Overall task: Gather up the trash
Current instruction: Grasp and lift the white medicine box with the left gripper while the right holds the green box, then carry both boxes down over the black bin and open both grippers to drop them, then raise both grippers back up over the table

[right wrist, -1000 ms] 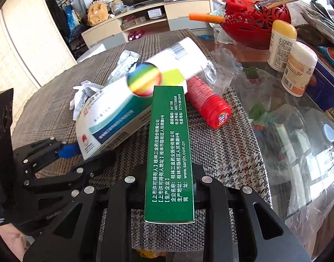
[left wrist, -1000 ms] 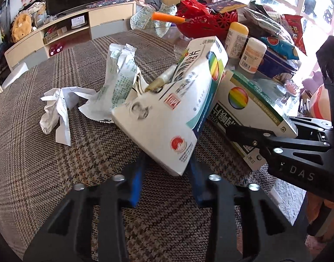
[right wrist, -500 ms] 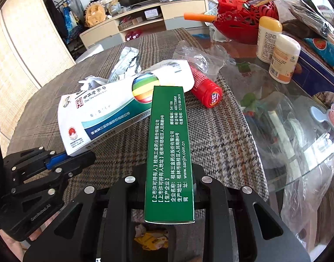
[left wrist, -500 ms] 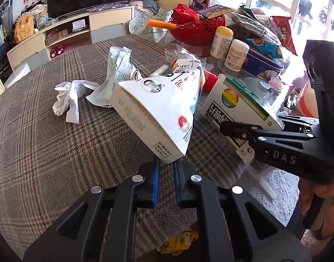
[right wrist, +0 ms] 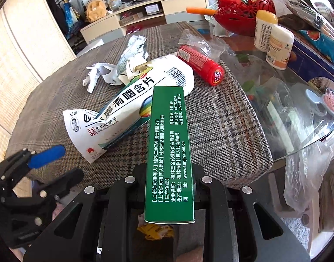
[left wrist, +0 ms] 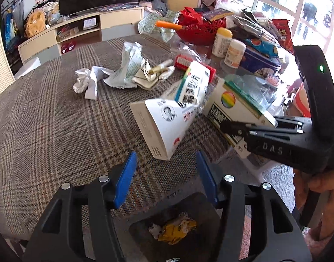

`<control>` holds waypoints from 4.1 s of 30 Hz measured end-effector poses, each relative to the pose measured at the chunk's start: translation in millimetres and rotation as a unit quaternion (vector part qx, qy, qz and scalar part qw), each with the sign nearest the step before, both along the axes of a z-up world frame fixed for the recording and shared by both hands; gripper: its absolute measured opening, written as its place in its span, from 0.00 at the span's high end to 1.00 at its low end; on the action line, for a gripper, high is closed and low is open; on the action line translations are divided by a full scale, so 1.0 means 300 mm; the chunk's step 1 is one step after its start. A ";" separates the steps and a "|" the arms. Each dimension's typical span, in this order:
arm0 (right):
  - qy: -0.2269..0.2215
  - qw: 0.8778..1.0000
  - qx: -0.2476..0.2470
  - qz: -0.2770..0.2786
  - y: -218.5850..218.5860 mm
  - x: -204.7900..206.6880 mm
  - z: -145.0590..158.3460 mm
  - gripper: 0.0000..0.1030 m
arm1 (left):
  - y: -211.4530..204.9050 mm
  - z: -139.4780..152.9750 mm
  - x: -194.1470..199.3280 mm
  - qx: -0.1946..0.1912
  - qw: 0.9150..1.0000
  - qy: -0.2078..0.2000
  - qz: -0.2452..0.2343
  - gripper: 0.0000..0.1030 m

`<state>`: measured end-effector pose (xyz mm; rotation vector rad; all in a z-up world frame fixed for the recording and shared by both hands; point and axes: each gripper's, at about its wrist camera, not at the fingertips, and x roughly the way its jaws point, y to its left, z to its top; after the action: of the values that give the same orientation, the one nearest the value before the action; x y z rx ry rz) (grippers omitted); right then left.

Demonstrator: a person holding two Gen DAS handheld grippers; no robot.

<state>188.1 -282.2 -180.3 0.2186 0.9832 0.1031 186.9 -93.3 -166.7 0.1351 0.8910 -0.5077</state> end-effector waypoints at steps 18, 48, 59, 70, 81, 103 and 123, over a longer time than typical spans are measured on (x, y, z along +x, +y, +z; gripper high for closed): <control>-0.007 1.000 0.005 0.001 -0.036 0.030 -0.013 0.76 | -0.141 -0.062 0.196 -0.019 0.999 0.004 -0.033 0.33; 0.005 0.999 0.005 0.045 0.150 -0.507 0.005 0.76 | 0.223 -0.052 -0.534 -0.031 0.997 0.031 0.065 0.37; 0.073 0.996 0.033 0.044 0.160 -0.531 -0.218 0.76 | 0.228 -0.340 -0.543 -0.013 0.986 0.128 0.110 0.37; 0.134 0.989 0.040 0.048 0.196 -0.477 -0.362 0.76 | 0.263 -0.547 -0.517 0.008 0.969 0.209 0.132 0.36; 0.151 0.986 0.060 0.035 0.194 -0.429 -0.410 0.35 | 0.244 -0.568 -0.485 -0.015 0.969 0.217 0.114 0.25; 0.042 0.998 0.049 -0.017 0.059 -0.392 -0.105 0.04 | 0.310 -0.251 -0.442 -0.035 0.986 0.111 0.119 0.08; -0.057 0.998 0.015 -0.018 -0.028 -0.007 0.136 0.04 | 0.301 0.055 0.048 -0.021 0.991 0.006 0.134 0.08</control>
<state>185.9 -290.5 -139.5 0.2554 0.8632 0.0957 201.2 -3.1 -150.1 -0.0275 0.8935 -0.2767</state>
